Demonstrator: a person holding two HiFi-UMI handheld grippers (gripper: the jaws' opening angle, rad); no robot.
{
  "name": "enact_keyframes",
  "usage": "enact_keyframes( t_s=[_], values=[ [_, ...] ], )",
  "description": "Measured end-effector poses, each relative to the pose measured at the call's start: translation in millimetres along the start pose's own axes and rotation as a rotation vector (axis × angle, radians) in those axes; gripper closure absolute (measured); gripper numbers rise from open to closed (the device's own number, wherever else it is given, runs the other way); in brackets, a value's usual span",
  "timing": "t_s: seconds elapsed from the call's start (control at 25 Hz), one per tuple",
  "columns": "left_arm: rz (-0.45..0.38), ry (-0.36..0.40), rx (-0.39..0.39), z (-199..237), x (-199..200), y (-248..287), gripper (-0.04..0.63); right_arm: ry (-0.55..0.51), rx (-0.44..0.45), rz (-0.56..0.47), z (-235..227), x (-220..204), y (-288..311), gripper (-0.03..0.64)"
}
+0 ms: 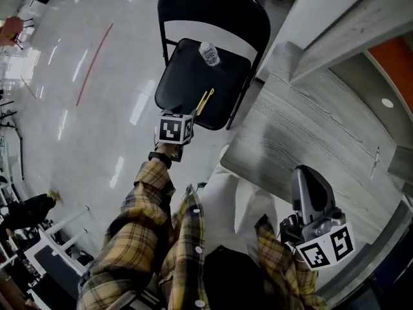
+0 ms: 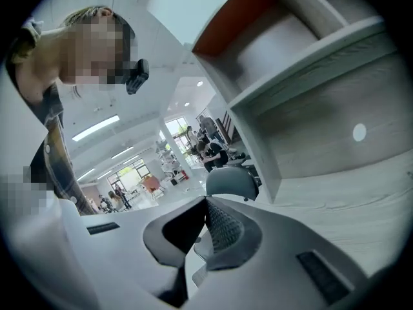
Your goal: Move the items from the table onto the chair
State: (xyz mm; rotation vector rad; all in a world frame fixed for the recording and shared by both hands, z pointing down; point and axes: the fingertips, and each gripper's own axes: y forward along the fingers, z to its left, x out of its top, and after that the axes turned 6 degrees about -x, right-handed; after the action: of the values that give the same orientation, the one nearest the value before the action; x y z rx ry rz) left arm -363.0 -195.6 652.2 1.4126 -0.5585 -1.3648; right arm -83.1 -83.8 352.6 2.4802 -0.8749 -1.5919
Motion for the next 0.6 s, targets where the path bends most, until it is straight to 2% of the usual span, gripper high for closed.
enact_keyframes(
  t_s=[0.12,0.24,0.4,0.6],
  values=[
    [-0.091,0.014,0.013,-44.0,18.9,-58.8,0.438,-0.027,-0.006,-0.027,2.8,21.1,-49.1,0.599],
    [-0.177,0.051,0.004,-101.6,47.5,-98.7,0.515,-0.057,0.003,-0.073,-0.9,40.1,-93.9,0.598],
    [-0.241,0.158,-0.091,-199.2,83.1,-125.7,0.582,-0.067,-0.002,-0.137,-18.0,48.0,-142.4,0.600],
    [-0.291,0.310,-0.276,-365.0,106.4,-125.3,0.589,-0.028,-0.059,-0.191,-67.5,47.3,-207.2,0.599]
  ],
)
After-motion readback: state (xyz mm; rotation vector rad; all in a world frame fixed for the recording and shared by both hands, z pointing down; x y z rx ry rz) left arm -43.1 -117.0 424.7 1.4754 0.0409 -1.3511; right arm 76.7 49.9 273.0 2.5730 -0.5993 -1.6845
